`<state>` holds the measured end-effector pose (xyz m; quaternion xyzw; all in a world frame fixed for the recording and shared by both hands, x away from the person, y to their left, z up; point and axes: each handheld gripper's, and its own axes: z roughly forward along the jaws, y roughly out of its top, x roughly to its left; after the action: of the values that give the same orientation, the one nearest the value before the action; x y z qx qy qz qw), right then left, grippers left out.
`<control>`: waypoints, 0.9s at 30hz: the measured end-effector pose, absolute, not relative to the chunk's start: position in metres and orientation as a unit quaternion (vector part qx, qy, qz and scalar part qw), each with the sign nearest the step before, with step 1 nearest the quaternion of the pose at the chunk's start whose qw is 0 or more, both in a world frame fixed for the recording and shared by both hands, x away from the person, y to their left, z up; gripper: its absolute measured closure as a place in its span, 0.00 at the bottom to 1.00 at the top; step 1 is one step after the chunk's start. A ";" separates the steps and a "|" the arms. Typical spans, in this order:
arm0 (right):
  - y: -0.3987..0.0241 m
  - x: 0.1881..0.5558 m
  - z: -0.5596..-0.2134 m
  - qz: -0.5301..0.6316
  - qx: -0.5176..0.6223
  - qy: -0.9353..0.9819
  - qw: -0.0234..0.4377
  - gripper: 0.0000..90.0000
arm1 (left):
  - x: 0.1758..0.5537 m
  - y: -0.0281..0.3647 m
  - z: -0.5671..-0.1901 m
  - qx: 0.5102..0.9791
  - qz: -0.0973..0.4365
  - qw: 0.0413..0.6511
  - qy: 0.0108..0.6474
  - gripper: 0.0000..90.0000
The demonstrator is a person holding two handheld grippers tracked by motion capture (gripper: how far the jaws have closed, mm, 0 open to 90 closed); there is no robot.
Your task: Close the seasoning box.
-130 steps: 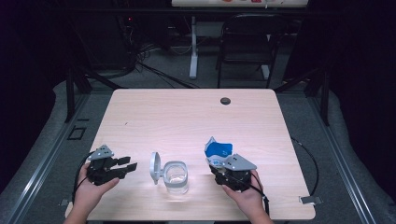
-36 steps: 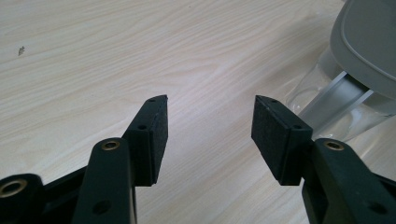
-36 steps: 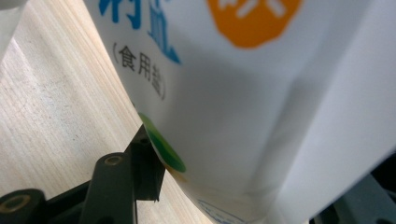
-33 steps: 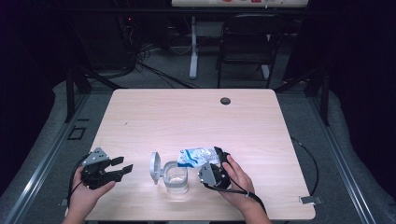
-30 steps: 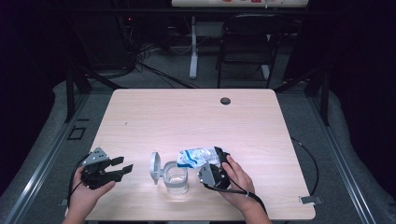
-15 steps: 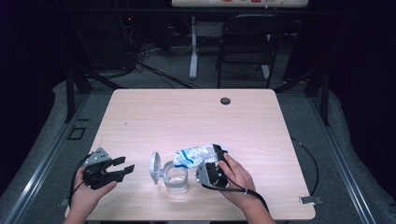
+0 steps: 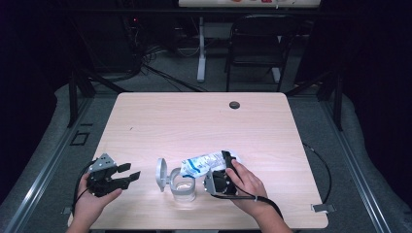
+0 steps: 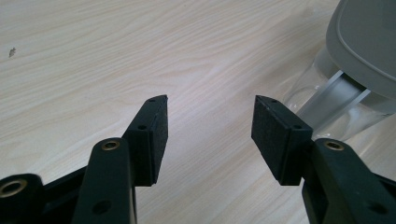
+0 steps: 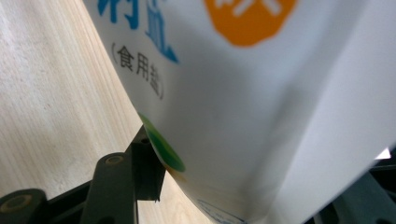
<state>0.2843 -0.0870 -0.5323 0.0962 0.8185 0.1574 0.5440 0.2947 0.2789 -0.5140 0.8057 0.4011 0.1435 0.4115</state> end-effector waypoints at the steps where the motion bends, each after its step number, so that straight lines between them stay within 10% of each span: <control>1: -0.087 0.284 -0.532 0.152 0.093 0.818 0.547 0.49 | 0.295 0.279 -0.514 0.806 0.144 0.411 0.401 0.52; 27: -0.085 0.287 -0.520 0.117 0.048 0.806 0.578 0.49 | 0.294 0.280 -0.512 0.805 0.145 0.414 0.400 0.52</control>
<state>0.2867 -0.0854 -0.5199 0.0483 0.8064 0.1167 0.5777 0.2942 0.2800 -0.5118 0.8045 0.4004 0.1447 0.4141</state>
